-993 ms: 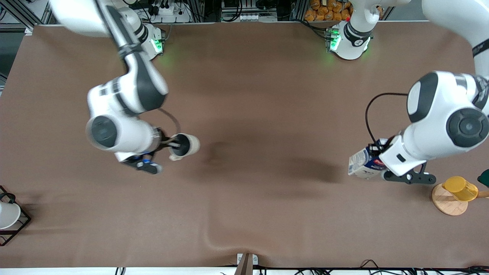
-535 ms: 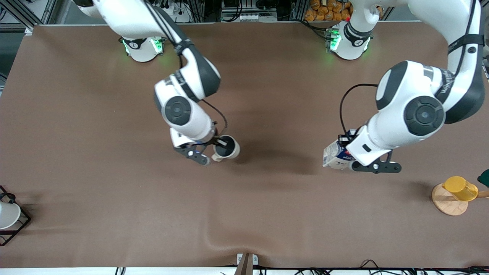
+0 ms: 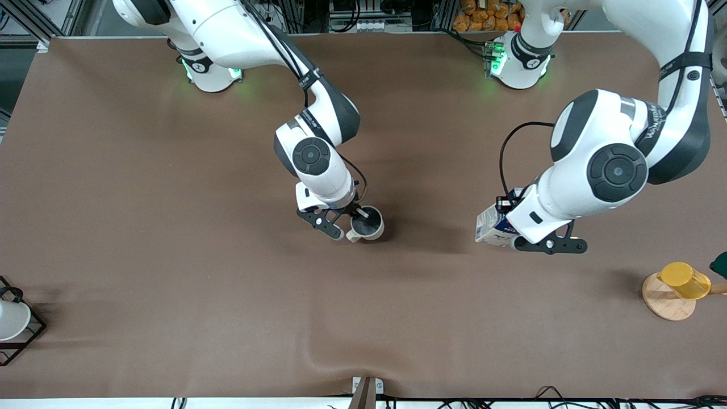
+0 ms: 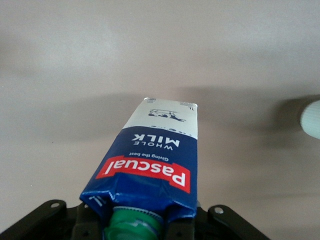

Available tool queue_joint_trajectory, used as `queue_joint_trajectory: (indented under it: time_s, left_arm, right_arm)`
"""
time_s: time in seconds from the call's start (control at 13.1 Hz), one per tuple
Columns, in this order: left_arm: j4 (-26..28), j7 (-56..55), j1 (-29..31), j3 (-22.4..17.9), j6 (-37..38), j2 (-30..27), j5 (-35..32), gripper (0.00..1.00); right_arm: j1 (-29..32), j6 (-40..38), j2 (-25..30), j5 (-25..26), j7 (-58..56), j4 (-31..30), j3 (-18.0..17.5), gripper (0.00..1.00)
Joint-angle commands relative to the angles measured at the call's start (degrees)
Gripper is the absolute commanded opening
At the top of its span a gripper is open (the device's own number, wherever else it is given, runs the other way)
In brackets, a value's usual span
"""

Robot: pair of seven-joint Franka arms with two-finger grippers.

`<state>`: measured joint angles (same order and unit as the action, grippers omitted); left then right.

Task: Place milk next to cup
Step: 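Carry the mug to the table center while the left gripper carries the milk, then release the mug with the right gripper while the left gripper brings the milk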

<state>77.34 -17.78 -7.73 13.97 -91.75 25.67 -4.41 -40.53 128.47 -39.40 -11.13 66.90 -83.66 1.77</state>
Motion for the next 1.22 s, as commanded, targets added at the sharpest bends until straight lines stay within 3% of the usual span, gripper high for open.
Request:
queue_joint_trajectory:
  time_s: [0.0,0.31,0.61,0.84,1.15]
  left_arm:
    - [0.00,-1.64,-0.27,0.18,0.78,-0.01,0.72,0.00]
    - [0.00,-7.33,-4.65,0.18,1.83,0.16,0.81,0.00]
    - [-0.26,-16.47,-11.68,0.18,3.33,2.09,0.81,0.00]
    - [-0.35,-19.47,-14.68,0.18,3.24,3.94,2.64,0.00]
    - [-0.87,-25.27,-20.65,0.18,0.88,5.52,6.61,0.00]
  right_arm:
    - [-0.43,-0.06,-0.85,2.76,1.39,1.22,0.60,1.00]
    - [0.71,-1.81,0.55,2.43,0.95,1.83,0.69,1.00]
    - [6.32,-12.16,7.30,3.04,-3.93,1.66,1.13,1.00]
    - [15.53,-21.40,12.84,3.57,-23.59,1.48,1.74,1.00]
    - [28.37,-25.64,15.76,3.48,-50.12,1.39,1.74,1.00]
